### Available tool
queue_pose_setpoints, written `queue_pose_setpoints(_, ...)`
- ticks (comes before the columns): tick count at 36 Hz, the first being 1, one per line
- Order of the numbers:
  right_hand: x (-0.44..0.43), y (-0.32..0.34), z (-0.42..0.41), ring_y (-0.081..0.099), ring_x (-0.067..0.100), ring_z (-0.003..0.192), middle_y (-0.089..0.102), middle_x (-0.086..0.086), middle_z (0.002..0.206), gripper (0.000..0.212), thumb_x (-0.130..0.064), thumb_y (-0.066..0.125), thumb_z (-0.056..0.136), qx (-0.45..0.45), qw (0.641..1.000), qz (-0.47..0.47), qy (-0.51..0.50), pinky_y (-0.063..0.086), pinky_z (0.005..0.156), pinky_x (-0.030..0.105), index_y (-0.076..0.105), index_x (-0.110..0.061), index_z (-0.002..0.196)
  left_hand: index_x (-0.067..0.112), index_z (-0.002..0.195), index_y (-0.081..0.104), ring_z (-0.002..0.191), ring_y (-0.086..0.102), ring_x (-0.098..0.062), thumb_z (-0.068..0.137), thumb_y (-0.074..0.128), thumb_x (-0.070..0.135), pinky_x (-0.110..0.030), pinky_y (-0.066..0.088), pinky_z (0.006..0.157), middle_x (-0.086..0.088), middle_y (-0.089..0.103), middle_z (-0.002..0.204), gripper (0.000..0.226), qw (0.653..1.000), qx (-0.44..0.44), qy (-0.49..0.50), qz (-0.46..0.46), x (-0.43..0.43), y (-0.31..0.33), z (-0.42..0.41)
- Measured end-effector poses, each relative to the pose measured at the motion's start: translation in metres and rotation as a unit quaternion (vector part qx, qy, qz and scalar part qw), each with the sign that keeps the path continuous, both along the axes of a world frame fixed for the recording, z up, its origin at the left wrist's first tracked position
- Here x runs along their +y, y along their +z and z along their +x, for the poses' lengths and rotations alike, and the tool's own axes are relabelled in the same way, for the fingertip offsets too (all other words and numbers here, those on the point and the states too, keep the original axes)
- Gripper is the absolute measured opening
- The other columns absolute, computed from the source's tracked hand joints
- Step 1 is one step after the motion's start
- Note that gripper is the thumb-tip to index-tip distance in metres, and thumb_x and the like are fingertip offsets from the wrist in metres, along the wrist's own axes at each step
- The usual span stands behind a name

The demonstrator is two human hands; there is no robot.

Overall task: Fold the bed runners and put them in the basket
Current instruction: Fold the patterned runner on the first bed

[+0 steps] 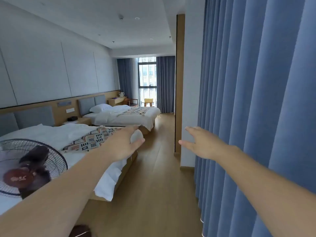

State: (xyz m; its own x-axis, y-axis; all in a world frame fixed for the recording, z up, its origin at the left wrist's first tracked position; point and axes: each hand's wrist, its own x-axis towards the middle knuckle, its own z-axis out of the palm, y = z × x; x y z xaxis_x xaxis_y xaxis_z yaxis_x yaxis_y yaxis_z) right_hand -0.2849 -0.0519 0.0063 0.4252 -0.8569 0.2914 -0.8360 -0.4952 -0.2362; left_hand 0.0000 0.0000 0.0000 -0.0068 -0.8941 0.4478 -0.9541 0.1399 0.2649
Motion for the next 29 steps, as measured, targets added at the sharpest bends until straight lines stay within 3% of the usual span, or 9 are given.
queue_pose_setpoints(11,-0.098,-0.021,0.045,0.039,0.024,0.131,0.035,0.006,0.149,0.076,-0.065,0.038,0.091,0.026,0.999,0.023,-0.033,0.038,0.099,0.038,0.02,-0.022,0.15,0.03,0.145,0.029,0.133,0.038,-0.018,0.088,0.04,0.064,-0.031,0.027,0.104,0.005,0.035,0.15,0.068,0.999,-0.007,-0.011,0.038,-0.111,-0.031,0.041)
queue_pose_setpoints(16,-0.156,-0.039,0.083,0.035,0.025,0.136,0.028,0.005,0.154,0.076,-0.065,0.038,0.091,0.044,0.997,0.046,-0.035,0.036,0.103,0.04,0.018,-0.023,0.151,0.023,0.146,0.028,0.112,0.053,-0.016,0.091,0.042,0.058,-0.026,0.031,0.089,0.0,0.036,0.149,0.067,0.997,-0.01,-0.02,0.077,-0.166,-0.047,0.071)
queue_pose_setpoints(29,-0.269,-0.104,0.131,0.031,0.026,0.139,0.023,0.005,0.157,0.077,-0.066,0.036,0.091,0.075,0.993,0.089,-0.032,0.034,0.104,0.044,0.016,-0.024,0.152,0.019,0.147,0.027,0.13,0.042,-0.024,0.091,0.043,0.057,-0.035,0.03,0.105,-0.003,0.034,0.151,0.07,0.989,-0.006,-0.019,0.147,-0.27,-0.116,0.118)
